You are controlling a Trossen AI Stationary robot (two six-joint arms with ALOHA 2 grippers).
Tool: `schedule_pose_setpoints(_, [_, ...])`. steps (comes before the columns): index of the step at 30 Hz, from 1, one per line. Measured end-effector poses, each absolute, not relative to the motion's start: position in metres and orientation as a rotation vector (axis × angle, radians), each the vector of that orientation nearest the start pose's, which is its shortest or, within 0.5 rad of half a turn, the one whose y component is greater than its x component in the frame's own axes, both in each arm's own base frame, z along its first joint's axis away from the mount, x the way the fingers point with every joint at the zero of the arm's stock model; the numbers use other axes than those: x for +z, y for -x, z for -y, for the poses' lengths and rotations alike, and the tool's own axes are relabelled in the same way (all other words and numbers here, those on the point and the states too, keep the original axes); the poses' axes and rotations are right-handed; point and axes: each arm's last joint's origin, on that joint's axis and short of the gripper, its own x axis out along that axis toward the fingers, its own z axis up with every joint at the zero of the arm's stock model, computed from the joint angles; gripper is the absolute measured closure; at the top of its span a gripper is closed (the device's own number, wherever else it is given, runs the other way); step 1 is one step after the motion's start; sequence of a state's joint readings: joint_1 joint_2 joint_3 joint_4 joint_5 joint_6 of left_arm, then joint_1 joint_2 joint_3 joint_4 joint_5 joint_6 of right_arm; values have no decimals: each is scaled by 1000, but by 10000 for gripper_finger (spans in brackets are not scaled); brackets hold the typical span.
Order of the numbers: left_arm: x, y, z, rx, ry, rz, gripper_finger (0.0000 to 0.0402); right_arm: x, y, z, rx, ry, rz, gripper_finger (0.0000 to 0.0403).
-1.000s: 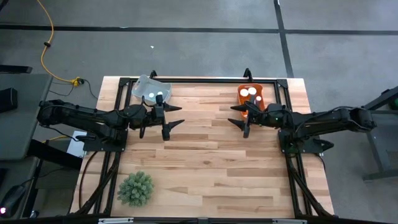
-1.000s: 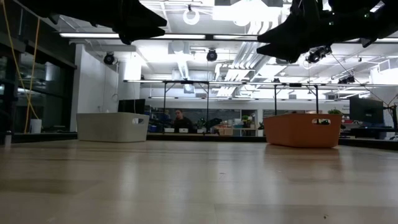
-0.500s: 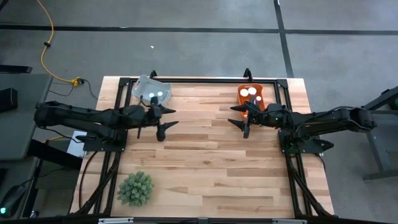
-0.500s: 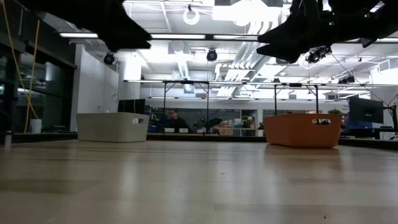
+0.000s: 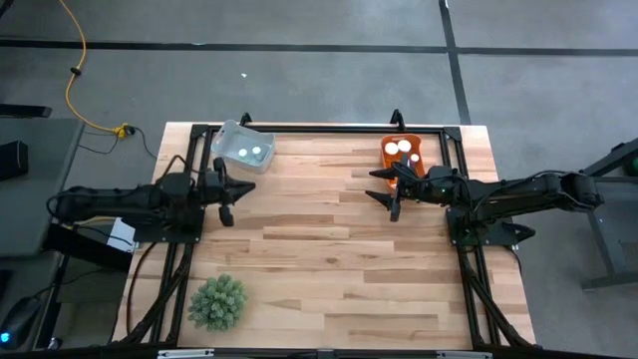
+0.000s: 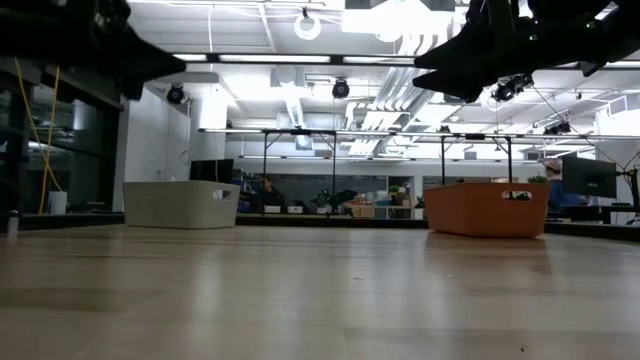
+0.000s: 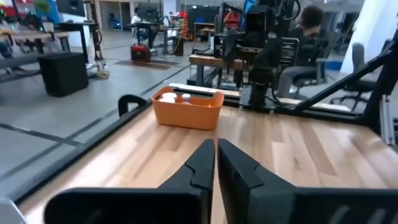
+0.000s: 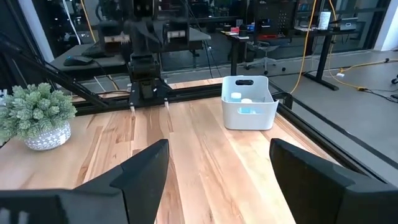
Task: Pick and place medicine bottles into bin by pill shape (circle, oval)
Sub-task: Return to Home Position
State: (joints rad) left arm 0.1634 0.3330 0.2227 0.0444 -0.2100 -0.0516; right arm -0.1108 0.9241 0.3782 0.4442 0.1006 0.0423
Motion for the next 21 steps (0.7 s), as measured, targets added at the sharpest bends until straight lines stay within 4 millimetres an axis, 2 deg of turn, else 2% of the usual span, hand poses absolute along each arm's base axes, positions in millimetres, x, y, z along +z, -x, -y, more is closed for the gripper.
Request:
schedule_pose_setpoints(3, [202,-110,-23,366,81,-43,399,228,-196,25,-213,-33,-98,130])
schedule_pose_setpoints(8, [188,-108,-17,318,50,-58,401,228,-196,25,-213,-47,-97,130])
schedule_pose_setpoints(17, [163,-104,-13,313,98,-36,401,229,-196,25,-215,-78,-93,130])
schedule_pose_setpoints(21, [164,-103,-13,317,115,-28,402,227,-193,24,-215,-79,-122,130])
